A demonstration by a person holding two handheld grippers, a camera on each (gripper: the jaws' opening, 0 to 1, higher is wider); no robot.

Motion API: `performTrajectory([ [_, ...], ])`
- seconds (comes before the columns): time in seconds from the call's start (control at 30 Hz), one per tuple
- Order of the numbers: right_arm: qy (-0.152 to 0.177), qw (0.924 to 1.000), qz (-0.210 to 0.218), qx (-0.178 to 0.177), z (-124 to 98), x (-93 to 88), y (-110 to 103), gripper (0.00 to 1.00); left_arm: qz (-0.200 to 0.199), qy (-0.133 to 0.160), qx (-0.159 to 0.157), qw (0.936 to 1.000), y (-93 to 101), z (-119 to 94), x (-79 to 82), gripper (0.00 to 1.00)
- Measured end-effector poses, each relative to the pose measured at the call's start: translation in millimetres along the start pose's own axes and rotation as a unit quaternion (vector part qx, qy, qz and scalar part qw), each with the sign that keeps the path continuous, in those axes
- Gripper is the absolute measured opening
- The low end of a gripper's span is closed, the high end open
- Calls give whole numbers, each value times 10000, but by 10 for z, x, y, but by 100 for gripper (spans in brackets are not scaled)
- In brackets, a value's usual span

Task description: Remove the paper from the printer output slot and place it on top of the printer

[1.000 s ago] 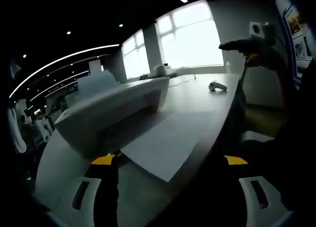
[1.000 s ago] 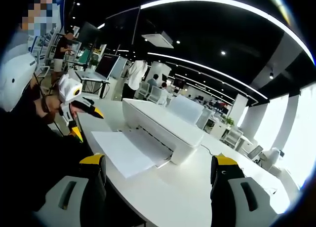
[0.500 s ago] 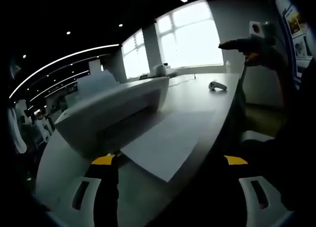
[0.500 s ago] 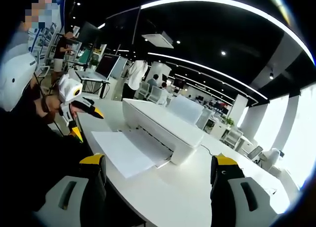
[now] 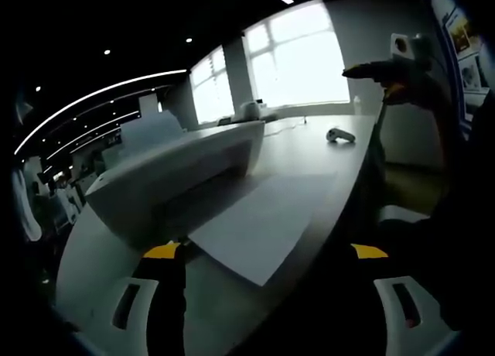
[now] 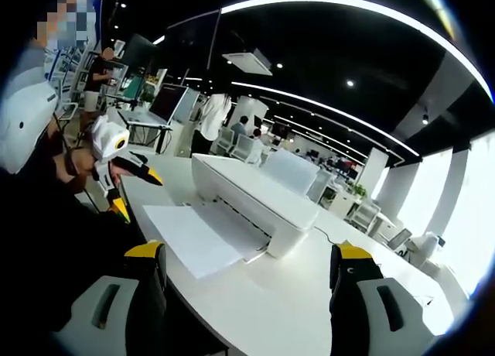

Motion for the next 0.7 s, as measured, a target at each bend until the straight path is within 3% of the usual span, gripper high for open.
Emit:
performTrajectory([
  [0.7,-9,10000,-8,26,16,10,-6,82,34,-14,73,10000,-109,4,-15,88],
])
Point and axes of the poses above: the point that each gripper's makers call its tool centre point, and the gripper's own axes: z roughly forward along the fingers, y roughly to its right, x roughly out of its top, the point moved 8 cm from there along -z, roughly backward along the fingers, and after that the axes turned 15 degrees about -y, right-handed, at the moved point
